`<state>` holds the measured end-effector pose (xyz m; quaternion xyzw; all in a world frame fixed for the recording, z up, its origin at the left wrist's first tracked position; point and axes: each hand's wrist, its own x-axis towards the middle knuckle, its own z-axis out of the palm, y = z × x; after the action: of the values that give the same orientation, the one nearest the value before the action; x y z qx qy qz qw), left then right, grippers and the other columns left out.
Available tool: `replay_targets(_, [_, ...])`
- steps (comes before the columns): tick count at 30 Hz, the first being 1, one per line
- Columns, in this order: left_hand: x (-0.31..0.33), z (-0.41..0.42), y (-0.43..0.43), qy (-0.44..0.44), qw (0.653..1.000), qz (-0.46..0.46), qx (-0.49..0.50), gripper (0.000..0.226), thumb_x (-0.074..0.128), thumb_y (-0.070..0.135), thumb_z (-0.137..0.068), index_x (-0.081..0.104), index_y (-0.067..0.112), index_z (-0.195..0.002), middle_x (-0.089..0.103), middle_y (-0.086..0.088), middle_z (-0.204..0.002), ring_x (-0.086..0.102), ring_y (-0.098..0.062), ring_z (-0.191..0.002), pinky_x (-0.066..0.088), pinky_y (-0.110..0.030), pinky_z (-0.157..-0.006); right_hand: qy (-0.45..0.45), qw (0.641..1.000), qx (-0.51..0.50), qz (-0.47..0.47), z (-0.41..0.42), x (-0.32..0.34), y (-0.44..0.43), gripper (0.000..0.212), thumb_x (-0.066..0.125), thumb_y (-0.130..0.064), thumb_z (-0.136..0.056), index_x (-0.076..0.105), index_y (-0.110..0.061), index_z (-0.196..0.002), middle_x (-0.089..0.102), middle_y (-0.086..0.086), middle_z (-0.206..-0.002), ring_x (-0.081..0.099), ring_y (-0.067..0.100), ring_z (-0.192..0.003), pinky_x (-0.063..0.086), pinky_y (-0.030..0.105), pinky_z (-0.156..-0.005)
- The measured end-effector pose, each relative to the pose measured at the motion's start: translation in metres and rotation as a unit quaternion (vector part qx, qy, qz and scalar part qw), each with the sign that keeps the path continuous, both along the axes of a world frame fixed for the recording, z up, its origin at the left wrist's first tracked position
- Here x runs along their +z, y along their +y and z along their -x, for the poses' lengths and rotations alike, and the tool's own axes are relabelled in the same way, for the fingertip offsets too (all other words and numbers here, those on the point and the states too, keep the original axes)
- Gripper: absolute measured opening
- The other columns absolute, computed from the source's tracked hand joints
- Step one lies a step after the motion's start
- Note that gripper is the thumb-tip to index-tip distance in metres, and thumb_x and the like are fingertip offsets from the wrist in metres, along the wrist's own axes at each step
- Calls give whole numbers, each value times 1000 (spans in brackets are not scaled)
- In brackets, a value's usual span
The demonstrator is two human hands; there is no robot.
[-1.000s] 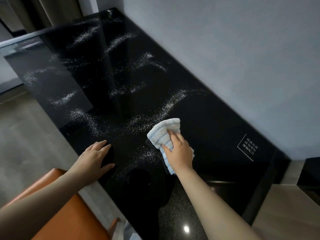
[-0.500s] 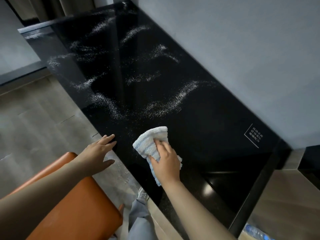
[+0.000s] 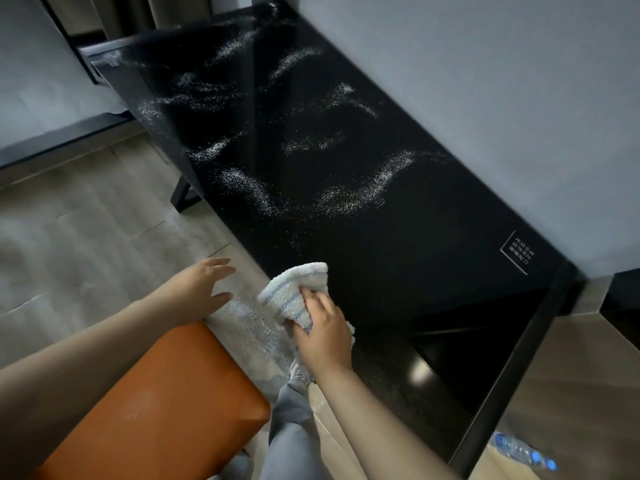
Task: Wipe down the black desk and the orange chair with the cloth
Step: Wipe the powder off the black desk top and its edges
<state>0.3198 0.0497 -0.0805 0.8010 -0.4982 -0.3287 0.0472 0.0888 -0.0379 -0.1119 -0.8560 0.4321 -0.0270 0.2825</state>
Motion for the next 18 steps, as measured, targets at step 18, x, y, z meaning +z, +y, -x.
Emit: replay_targets(18, [23, -1, 35, -4, 1000, 22, -2, 58, 54, 36, -95, 34, 20, -147, 26, 0, -156, 28, -16, -142, 26, -28, -112, -137, 971, -192, 34, 7, 64, -44, 30, 66, -29, -88, 65, -10, -111, 66, 7, -103, 62, 22, -92, 49, 32, -79])
